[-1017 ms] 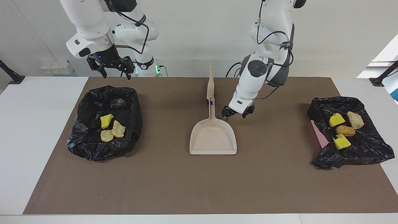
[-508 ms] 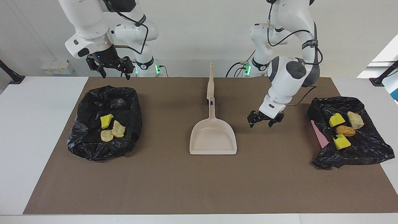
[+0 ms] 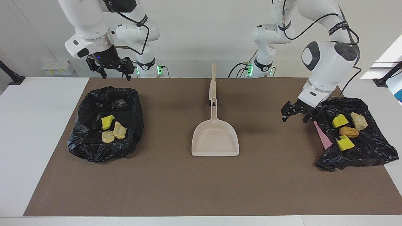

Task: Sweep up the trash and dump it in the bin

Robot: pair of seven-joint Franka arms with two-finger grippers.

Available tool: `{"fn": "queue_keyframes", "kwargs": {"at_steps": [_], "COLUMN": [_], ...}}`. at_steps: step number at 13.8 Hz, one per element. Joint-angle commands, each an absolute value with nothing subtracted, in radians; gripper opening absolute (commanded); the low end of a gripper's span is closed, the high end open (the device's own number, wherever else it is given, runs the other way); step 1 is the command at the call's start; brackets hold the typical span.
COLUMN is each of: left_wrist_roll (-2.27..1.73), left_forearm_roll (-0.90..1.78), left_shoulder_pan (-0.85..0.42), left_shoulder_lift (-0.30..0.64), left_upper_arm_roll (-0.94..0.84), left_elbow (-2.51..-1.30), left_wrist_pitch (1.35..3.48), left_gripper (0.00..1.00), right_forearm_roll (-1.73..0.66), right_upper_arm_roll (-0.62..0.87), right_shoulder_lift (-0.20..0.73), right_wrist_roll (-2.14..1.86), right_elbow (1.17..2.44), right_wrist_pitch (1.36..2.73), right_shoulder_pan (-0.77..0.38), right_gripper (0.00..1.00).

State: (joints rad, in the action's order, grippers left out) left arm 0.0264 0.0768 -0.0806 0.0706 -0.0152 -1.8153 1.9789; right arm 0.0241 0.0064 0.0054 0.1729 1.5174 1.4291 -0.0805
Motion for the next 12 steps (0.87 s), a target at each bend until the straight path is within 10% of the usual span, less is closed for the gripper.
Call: {"fn": "queue_keyframes", "kwargs": {"at_steps": [1,12], "left_wrist_roll": [0.048,0.043], "left_forearm_roll": [0.034,-0.024], "left_shoulder_pan": [-0.04,-0.032], "left_shoulder_lift": [0.06,0.042], "left_upper_arm_roll": [-0.026,-0.031], "left_elbow": [-1.717,-1.506], "left_wrist_pitch": [1.829,1.512], "left_gripper": [1.0,1.0], "right_forearm_roll": [0.015,0.02], "right_upper_arm_roll": [0.008,0.006], "right_shoulder_lift": [-0.005,-0.003], "right_wrist_roll": [0.192,0.19], "right_elbow": [1.531,1.531], "right_wrist_pitch": [1.453,1.454], "right_shoulder_pan": [-0.072,-0.066], "right_gripper": [1.0,1.0]}}
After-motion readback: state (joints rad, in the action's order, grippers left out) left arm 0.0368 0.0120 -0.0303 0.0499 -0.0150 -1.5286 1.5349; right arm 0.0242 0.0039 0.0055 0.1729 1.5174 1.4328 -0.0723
